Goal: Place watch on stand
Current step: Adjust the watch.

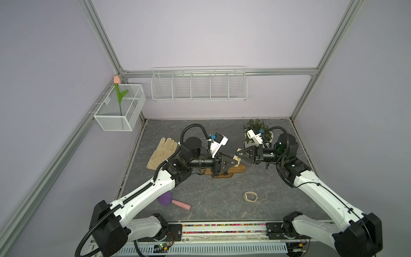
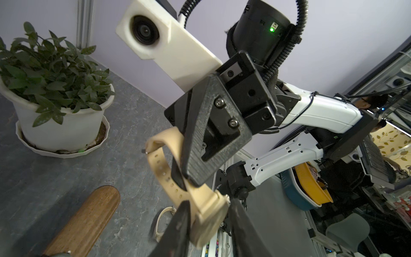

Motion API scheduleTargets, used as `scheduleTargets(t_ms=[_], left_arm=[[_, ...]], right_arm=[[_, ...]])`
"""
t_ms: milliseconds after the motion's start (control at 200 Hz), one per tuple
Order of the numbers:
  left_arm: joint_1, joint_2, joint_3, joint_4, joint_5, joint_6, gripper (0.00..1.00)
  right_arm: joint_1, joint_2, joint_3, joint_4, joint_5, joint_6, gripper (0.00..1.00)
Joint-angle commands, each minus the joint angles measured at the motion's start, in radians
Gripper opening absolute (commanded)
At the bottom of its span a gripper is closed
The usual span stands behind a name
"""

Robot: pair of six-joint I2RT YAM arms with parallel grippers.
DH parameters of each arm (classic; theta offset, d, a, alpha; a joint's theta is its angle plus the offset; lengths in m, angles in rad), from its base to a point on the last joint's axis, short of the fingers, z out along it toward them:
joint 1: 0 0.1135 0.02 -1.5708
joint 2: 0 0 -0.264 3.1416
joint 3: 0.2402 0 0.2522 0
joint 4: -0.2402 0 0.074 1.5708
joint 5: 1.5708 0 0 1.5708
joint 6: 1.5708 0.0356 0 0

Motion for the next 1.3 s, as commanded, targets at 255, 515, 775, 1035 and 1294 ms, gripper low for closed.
scheduleTargets(t_ms=[255, 515, 775, 1035, 1294], left_arm=[[-0.006, -0.001, 0.038, -0.010, 0.000, 0.002, 0.08], [-0.006, -0.002, 0.038, -0.011, -0.014, 0.000, 0.02], [-0.006, -0.018, 0.029, -0.021, -0.043, -0.004, 0.00], [-0.005, -0.034, 0.017, -0.029, -0.099, -0.014, 0.00], [-0.004, -0.015, 0.026, 0.012, -0.082, -0.039, 0.00]], right_arm=[[-0.005, 0.006, -0.036, 0.071, -0.019, 0.039, 0.07], [-0.005, 0.003, -0.066, 0.164, -0.023, 0.107, 0.30], [-0.014, -0.023, -0.113, 0.246, -0.027, 0.138, 0.45], [-0.020, -0.078, -0.144, 0.303, -0.049, 0.149, 0.45], [-0.017, -0.069, -0.166, 0.347, -0.061, 0.162, 0.45]])
